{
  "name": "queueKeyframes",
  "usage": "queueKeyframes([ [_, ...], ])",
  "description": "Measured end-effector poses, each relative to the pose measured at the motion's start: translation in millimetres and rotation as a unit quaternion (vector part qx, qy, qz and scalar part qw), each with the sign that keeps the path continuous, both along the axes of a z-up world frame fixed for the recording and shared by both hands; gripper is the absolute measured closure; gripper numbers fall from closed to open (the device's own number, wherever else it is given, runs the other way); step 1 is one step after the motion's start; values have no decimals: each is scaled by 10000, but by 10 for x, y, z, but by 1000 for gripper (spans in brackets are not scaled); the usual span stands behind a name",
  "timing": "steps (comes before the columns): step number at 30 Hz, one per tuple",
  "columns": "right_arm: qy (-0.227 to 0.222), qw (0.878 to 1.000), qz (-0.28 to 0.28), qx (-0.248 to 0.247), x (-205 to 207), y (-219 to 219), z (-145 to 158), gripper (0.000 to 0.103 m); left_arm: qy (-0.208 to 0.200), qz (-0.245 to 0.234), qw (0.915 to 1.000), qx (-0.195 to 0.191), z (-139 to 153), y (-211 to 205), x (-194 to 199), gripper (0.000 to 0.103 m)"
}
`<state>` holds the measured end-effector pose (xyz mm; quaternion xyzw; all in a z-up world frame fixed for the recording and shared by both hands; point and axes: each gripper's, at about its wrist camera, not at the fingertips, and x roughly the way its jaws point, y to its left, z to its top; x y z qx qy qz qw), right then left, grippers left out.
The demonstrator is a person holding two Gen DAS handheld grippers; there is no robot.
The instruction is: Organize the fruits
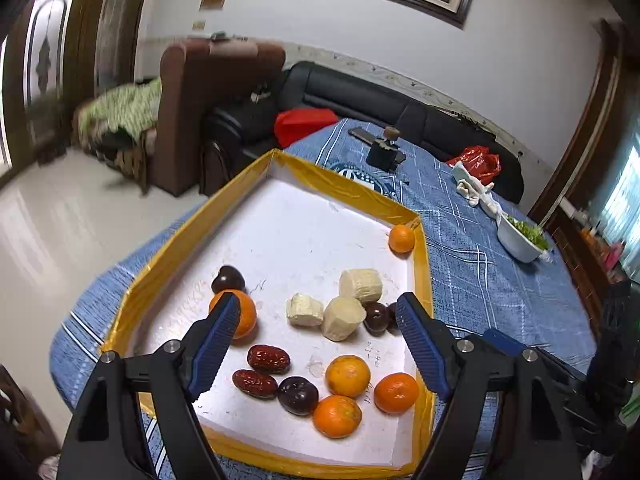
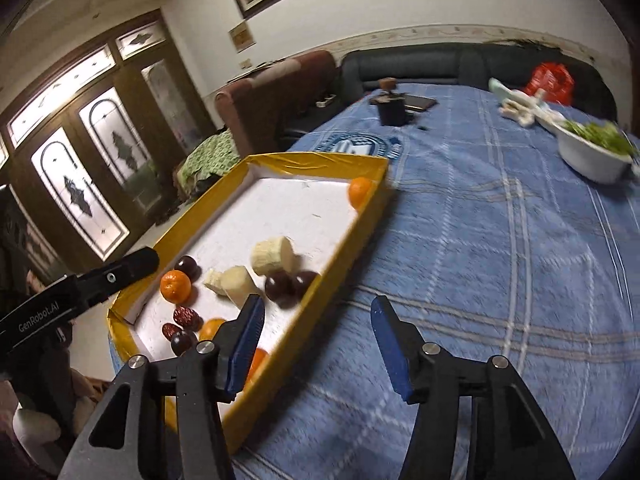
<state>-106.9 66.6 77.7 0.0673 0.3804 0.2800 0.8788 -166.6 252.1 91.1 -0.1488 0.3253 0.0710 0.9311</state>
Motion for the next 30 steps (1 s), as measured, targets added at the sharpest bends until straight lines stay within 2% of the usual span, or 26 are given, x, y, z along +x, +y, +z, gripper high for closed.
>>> queueKeyframes([
  [5,144,9997,-165,47,-124,-146,-52,42,-186,111,9972,716,149,-267,-100,12],
  [9,148,9996,-214,51,-235,-207,-54,41,-278,187,9942,1020,236,-394,-180,6],
  [19,-347,9989,-163,-276,-510,-198,51,36,-256,216,9927,1155,270,-540,-273,5],
  [30,-380,9986,-186,-324,-570,-246,5,33,-272,95,9909,1311,261,-739,-270,5],
])
